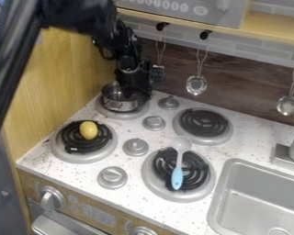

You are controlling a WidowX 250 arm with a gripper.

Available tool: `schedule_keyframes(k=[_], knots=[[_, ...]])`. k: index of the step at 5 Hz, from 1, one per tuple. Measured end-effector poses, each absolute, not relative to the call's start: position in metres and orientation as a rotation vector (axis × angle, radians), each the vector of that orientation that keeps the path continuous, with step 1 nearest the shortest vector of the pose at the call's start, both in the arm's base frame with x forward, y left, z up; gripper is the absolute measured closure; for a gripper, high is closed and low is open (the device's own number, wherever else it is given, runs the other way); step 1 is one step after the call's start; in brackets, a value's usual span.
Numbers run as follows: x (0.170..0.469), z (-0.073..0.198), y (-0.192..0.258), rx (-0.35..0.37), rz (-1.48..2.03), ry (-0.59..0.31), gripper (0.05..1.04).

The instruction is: Move the silver pot to the upper left side burner

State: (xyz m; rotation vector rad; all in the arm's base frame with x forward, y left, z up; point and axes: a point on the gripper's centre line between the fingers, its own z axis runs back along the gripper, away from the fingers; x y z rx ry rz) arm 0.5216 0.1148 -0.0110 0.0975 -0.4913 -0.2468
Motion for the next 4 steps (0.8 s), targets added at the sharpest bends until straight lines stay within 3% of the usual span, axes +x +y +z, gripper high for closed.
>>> schedule_keyframes(k=[1, 2, 4], knots=[[0.503, 0.003, 0.102, 0.095, -0.262, -0.506, 0.075], [0.476, 0.006, 0.092, 0.074, -0.257, -0.429, 0.076], [0.419, -0.015, 0.063, 0.021, -0.156, -0.139, 0.084]])
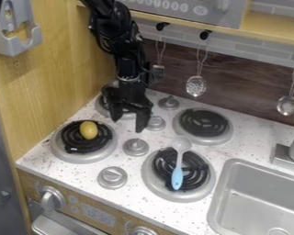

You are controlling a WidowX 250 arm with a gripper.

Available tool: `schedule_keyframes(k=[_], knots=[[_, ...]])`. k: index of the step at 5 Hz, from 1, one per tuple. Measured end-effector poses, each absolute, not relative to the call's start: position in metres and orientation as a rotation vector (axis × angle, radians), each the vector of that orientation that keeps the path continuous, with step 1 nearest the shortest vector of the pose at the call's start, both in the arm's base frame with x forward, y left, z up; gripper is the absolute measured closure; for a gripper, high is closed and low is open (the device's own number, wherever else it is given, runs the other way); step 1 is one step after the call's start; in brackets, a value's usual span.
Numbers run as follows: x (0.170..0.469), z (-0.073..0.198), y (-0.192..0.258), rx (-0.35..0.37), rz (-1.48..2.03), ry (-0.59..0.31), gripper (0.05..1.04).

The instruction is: Move the silver pot to the upper left side burner

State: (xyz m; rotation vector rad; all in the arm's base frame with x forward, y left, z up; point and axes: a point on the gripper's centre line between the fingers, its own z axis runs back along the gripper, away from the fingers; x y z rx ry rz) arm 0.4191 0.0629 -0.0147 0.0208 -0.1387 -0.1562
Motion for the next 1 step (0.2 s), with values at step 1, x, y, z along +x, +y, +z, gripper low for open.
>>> schedule_keyframes(k=[1], knots=[[0.4124, -0.0155, 0.0641, 0.035, -0.14, -0.093, 0.084]])
